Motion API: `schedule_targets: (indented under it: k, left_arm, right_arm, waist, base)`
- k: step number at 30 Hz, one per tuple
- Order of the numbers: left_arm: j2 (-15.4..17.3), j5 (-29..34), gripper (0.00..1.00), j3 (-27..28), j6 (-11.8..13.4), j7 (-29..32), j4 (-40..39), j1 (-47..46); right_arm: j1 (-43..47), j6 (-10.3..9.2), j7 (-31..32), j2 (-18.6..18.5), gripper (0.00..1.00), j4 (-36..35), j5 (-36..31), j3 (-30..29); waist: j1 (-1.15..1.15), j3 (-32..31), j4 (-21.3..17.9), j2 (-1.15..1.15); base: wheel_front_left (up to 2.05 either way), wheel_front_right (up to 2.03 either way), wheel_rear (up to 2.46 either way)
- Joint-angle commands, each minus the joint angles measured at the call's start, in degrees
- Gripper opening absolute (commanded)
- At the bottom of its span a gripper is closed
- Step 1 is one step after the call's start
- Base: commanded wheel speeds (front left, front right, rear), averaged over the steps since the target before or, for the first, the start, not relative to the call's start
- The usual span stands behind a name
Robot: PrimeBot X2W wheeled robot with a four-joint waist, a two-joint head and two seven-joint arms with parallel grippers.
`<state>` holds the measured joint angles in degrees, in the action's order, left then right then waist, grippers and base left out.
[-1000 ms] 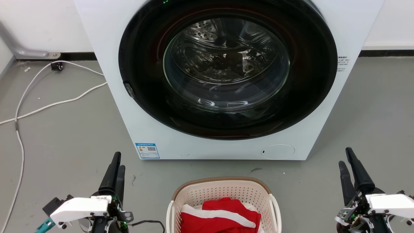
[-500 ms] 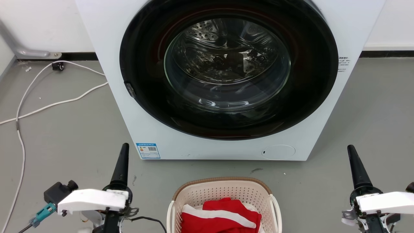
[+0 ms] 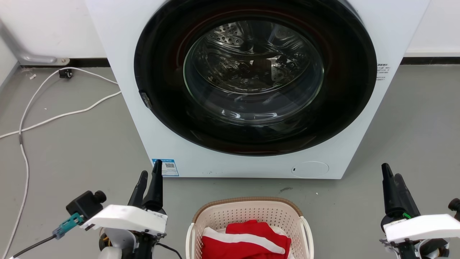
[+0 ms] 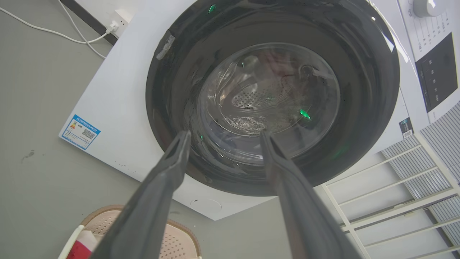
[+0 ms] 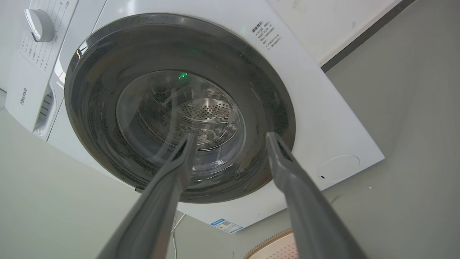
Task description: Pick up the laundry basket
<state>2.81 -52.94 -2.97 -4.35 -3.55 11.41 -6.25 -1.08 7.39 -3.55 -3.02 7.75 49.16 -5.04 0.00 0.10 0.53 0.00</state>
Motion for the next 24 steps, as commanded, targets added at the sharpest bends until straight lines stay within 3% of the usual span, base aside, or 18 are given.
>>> schedule_targets:
  k: [1,24]
  left_arm:
    - [0.12,2.69,1.00,-0.52,0.51,-0.61,-0.25,-1.62]
    - [1.31,23.34,1.00,-4.75,4.55,-4.56,1.21,-3.33]
  right_arm:
    - [-0.26,0.06,-0.53,0.04,1.00,-0.87,-2.66,-0.08]
    - [0.90,0.09,-2.19,0.10,1.00,-2.74,-22.17,0.31]
  waist:
    - [0.00,0.00,0.03,0.00]
    - [0.00,-0.01,0.51,0.00]
  base:
    - [0.00,0.00,0.00]
    - [0.00,0.00,0.00]
